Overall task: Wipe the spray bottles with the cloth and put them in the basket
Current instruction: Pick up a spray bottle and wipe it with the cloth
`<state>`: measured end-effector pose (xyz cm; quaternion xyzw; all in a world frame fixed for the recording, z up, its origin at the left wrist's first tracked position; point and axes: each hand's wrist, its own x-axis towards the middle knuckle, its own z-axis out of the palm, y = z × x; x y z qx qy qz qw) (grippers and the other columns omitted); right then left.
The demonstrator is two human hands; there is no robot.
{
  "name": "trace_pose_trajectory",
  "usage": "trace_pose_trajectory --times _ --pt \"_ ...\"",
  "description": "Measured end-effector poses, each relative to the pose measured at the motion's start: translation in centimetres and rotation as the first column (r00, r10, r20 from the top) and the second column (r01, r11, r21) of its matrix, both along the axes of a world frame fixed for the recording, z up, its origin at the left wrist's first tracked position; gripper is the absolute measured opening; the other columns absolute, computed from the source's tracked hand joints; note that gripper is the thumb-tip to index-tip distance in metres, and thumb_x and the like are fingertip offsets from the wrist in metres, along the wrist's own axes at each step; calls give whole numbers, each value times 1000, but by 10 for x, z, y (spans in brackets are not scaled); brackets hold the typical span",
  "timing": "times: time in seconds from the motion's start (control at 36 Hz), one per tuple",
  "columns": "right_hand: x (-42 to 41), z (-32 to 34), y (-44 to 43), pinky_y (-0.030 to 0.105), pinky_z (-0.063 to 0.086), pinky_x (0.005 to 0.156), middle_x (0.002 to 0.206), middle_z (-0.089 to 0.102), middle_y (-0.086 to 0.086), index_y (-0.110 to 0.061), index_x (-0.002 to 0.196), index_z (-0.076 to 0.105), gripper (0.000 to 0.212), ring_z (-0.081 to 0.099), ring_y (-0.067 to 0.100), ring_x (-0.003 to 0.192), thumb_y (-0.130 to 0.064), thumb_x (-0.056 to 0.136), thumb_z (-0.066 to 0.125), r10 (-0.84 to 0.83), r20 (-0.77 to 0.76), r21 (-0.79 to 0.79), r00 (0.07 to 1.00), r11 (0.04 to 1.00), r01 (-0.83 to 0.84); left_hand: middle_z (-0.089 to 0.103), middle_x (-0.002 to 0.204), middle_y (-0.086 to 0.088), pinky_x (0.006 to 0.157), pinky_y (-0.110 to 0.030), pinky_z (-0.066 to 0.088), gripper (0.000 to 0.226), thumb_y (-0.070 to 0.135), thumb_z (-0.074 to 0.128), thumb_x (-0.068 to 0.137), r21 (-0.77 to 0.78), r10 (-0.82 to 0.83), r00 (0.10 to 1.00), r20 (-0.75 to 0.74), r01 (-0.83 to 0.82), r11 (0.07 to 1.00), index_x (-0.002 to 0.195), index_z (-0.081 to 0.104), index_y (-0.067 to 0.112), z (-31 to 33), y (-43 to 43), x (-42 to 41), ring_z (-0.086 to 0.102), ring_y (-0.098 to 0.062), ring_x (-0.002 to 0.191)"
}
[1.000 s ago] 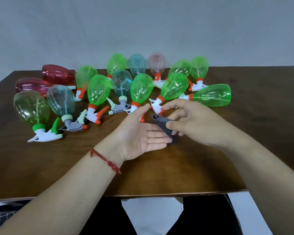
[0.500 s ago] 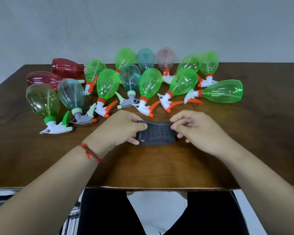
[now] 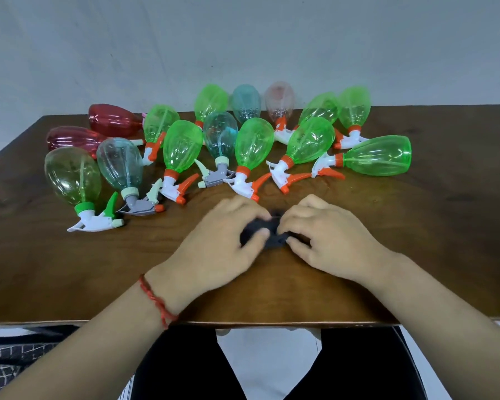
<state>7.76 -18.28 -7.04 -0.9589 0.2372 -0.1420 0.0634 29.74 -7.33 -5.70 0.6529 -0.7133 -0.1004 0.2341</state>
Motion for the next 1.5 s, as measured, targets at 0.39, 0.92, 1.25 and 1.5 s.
trace_pose_trajectory --times 0.39,0.92,1.25,1.5 --pt "26 60 -38 39 54 101 107 74 7 -23 126 69 32 72 24 102 -20 95 78 -177 603 664 778 651 -366 81 98 -5 77 -29 59 4 14 74 101 -89 12 616 -787 -133 987 103 77 16 21 -27 -24 77 -17 89" --pt "82 25 -62 57 62 85 102 78 0 -24 109 76 10 75 23 98 -28 103 70 -468 674 687 572 681 -252 75 102 8 85 -17 53 10 19 66 107 -254 171 882 -439 -305 918 107 76 19 19 -77 43 69 -5 97" --pt "78 13 -82 33 52 72 86 71 -9 -28 99 74 8 65 5 81 -25 103 68 -489 685 601 540 799 -38 65 109 3 90 -45 47 37 -1 60 90 -393 41 984 172 31 919 118 73 20 3 -120 95 60 -25 103" --pt "76 6 -89 22 48 72 83 69 -19 -30 100 73 5 63 0 79 -25 101 70 -489 659 564 571 824 54 42 102 13 96 -30 28 49 35 61 80 -115 -87 977 197 111 987 127 72 41 -9 -106 87 42 -13 98"
